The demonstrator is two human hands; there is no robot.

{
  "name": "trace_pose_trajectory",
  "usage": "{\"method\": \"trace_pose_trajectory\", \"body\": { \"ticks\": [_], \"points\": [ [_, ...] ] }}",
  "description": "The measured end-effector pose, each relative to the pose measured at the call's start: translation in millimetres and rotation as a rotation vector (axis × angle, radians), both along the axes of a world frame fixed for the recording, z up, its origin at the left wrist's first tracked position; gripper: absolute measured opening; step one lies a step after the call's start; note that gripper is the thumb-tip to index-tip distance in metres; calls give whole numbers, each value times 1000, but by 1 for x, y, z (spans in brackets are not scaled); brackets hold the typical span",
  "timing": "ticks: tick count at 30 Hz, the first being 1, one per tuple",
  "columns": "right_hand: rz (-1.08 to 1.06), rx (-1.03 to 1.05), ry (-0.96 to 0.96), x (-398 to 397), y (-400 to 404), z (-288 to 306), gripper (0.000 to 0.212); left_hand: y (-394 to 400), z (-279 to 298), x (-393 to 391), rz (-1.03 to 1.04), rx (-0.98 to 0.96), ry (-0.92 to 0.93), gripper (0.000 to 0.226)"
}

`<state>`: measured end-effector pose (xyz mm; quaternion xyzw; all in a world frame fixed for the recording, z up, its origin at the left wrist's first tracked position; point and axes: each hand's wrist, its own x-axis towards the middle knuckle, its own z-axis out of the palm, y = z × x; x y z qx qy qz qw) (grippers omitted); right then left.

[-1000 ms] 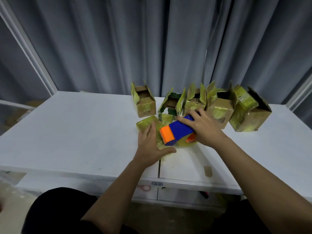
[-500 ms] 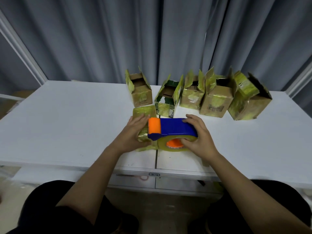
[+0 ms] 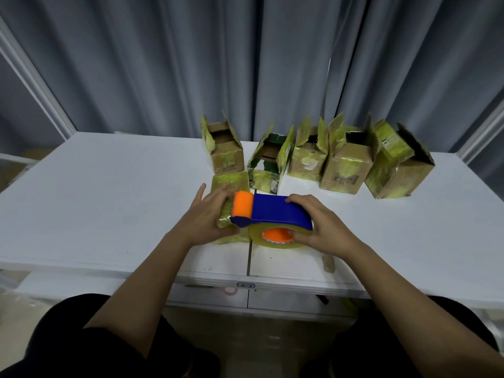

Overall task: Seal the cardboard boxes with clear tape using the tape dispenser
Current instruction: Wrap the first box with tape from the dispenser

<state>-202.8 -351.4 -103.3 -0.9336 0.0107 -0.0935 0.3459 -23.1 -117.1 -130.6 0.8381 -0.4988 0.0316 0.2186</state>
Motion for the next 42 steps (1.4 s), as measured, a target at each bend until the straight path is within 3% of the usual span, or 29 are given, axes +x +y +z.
{"method": "trace_pose_trajectory", "body": {
  "ticks": [3, 7, 14, 31, 36, 42],
  "points": [
    [0, -31, 15, 4, 4, 4, 69, -5, 7, -6, 56, 75, -1, 90],
    [-34, -168, 41, 6, 1, 19, 72, -15, 11, -19, 132, 39, 127, 77],
    [-13, -430, 70, -2, -18, 41, 71, -14, 13, -28, 142, 4, 109, 80],
    [42, -563, 182, -6, -9, 43, 73, -16, 11, -13, 76, 67, 89, 78],
    [32, -729, 203, 2, -2, 45, 76, -17, 14, -12, 82, 123, 65, 79],
    [148, -569, 276, 18, 2, 56, 71, -24, 23, -18, 119, 240, -14, 73]
  ]
}}
